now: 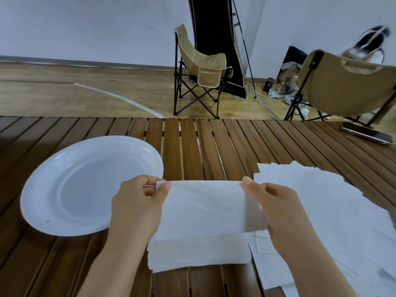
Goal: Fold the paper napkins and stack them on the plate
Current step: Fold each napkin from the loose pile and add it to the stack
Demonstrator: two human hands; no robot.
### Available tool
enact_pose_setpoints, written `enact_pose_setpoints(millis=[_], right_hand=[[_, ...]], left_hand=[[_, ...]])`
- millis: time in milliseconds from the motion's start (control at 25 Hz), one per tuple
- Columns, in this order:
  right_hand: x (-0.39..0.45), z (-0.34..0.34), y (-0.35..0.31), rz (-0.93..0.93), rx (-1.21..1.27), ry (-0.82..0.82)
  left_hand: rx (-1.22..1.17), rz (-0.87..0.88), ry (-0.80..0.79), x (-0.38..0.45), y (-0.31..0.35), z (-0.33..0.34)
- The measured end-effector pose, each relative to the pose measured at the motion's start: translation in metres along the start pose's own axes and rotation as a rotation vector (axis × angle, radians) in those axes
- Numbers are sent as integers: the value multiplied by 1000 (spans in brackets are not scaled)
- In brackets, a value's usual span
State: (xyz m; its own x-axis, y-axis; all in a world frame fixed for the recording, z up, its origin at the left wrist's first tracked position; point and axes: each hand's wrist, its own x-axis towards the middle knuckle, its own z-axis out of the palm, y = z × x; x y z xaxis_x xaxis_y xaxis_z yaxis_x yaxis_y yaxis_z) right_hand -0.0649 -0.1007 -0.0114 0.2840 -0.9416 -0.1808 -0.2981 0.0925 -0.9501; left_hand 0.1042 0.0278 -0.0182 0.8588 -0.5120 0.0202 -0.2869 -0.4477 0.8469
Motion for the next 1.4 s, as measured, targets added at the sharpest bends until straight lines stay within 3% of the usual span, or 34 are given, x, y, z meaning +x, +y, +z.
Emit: enact_pose_setpoints(millis=[280,520,680,800,960,1400], right_hand=[[8,2,17,173,-268,-105],[7,12,25,4,-579,-58],[1,-1,14,-83,-862,88],[-5,-17,9,150,-1062,116],[-8,-34,18,382,-1026,-46],[-9,-34,18,370,-1169,-137]], left_hand=[[234,-81,-108,3,-15,4],[311,-71,-179,2,-23,5],[334,-6,-184,-5,-16,1],[339,59,-174,-15,-6,1],[310,92,-217,-26,1,4],[290,96,-276,-25,2,4]])
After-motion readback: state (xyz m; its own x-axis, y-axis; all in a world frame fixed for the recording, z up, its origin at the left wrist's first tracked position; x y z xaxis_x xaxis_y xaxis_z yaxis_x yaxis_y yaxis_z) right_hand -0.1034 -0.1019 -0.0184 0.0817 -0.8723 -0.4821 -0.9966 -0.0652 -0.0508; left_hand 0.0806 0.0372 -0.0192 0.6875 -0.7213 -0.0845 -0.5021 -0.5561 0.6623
